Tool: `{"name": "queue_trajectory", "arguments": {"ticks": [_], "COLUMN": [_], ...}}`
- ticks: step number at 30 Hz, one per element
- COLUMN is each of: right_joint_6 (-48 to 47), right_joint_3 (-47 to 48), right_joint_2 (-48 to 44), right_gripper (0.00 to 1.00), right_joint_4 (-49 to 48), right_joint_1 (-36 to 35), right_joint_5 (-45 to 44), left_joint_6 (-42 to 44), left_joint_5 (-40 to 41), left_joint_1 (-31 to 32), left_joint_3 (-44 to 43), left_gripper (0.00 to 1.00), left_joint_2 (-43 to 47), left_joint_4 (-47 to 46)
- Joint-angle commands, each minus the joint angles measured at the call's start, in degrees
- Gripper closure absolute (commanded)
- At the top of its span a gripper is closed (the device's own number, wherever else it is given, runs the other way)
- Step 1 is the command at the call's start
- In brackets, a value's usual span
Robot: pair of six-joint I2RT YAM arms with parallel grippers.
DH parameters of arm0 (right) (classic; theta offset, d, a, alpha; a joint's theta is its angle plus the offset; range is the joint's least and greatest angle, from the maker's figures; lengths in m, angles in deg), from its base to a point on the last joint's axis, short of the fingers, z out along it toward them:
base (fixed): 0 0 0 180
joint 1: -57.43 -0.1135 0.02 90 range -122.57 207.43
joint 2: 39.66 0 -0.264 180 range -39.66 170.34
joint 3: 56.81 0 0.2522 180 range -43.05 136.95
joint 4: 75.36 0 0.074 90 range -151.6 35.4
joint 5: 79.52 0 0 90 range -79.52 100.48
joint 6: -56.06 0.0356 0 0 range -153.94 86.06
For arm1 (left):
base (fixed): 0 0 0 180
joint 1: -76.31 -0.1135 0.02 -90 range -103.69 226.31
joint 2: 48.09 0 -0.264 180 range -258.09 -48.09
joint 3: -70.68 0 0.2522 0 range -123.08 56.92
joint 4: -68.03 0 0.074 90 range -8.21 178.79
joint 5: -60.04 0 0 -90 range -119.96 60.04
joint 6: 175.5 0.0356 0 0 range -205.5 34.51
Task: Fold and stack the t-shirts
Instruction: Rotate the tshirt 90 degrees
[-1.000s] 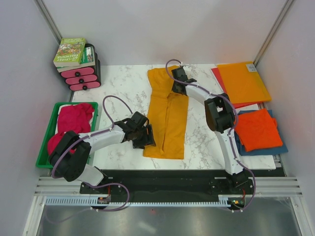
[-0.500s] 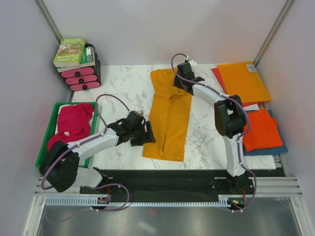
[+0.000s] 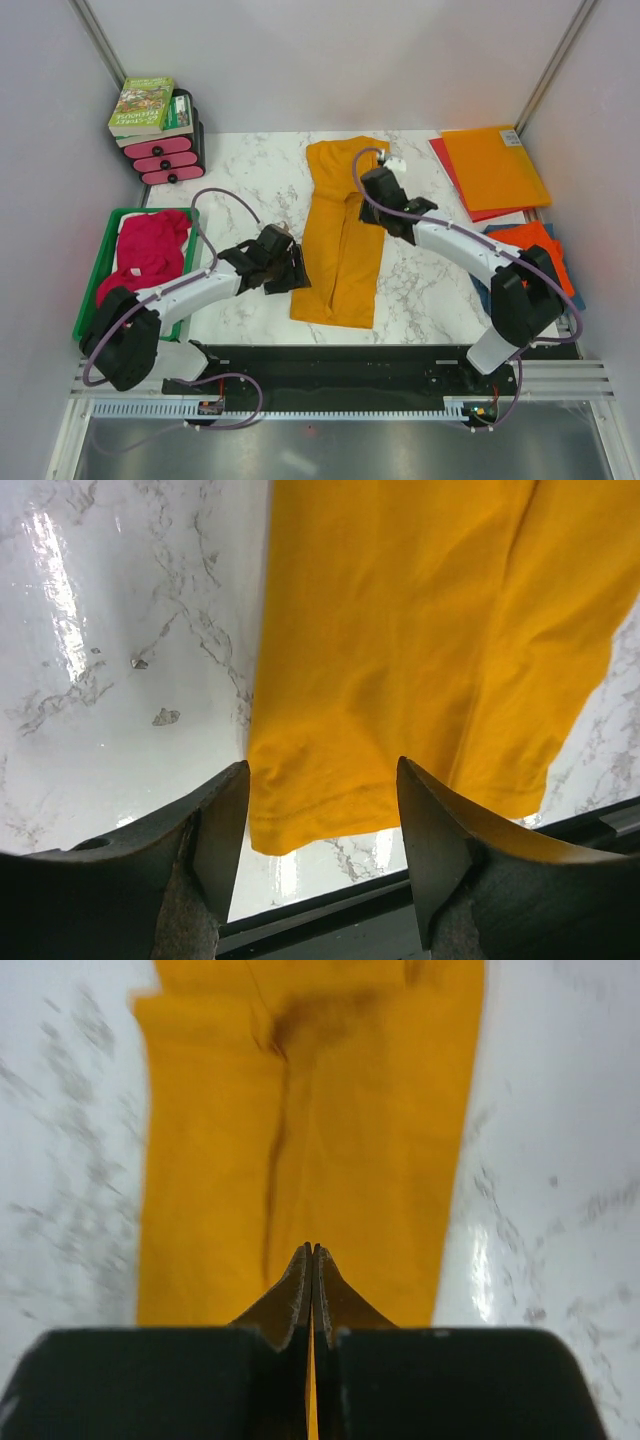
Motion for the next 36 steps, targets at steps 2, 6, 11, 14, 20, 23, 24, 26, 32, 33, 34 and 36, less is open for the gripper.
{"name": "queue_trajectory", "arguments": {"ticks": [2, 6, 11, 14, 20, 23, 24, 26, 32, 33, 34, 36], "right_joint_6": [4.95, 4.86, 4.86, 5.12, 6.44, 7.14, 6.97, 7.41, 8.2, 7.85, 7.24, 6.62], "right_joint_3": [-10.59, -12.17, -11.3, -11.21, -13.84, -16.56, -17.88, -19.29, -24.21, -24.39, -24.39, -24.57], "right_joint_2": [-0.53, 1.31, 5.53, 7.47, 7.56, 5.2, 3.71, 0.99, -5.61, -6.23, -6.76, -9.39], "right_gripper": [1.0, 1.0, 1.0, 1.0, 1.0, 1.0, 1.0, 1.0, 0.99, 0.98, 0.95, 0.79], "right_joint_4": [1.8, 1.0, 1.35, 1.36, 0.65, 0.48, 0.39, 0.39, 0.39, 0.3, 0.04, -0.14], "right_joint_1": [-1.99, -2.7, -2.7, -2.7, -3.4, -4.01, -4.1, -4.1, -5.59, -5.77, -6.47, -7.09], "right_joint_5": [-3.71, -5.47, -6.44, -6.62, -4.25, -4.42, -4.51, -4.68, -4.86, -4.77, -4.95, -6.34], "left_joint_6": [0.85, -0.2, -1.17, -2.13, -2.58, -2.93, -3.1, -3.54, -5.04, -5.13, -5.13, -5.3], "left_joint_5": [0.39, 0.3, -2.86, -3.13, -2.16, -2.16, -2.25, -2.34, -0.15, 1.51, 2.22, 4.51], "left_joint_1": [0.28, 0.46, 1.94, 4.57, 9.41, 11.52, 12.05, 14.07, 18.82, 19.0, 19.09, 19.09], "left_joint_3": [-3.03, -0.48, 2.68, 4.0, 4.01, 4.09, 4.44, 4.71, 6.11, 6.46, 6.64, 7.34], "left_gripper": [0.35, 0.36, 0.36, 0.38, 0.47, 0.6, 0.64, 0.74, 0.79, 0.77, 0.67, 0.49], "left_joint_2": [-4.89, -4.1, -4.19, -4.28, -7.87, -9.46, -9.64, -9.46, -4.81, -3.93, -3.14, 0.46], "left_joint_4": [-0.22, -0.92, -1.01, -1.01, -0.74, -0.48, -0.3, 0.05, 3.47, 3.65, 3.74, 3.74]}}
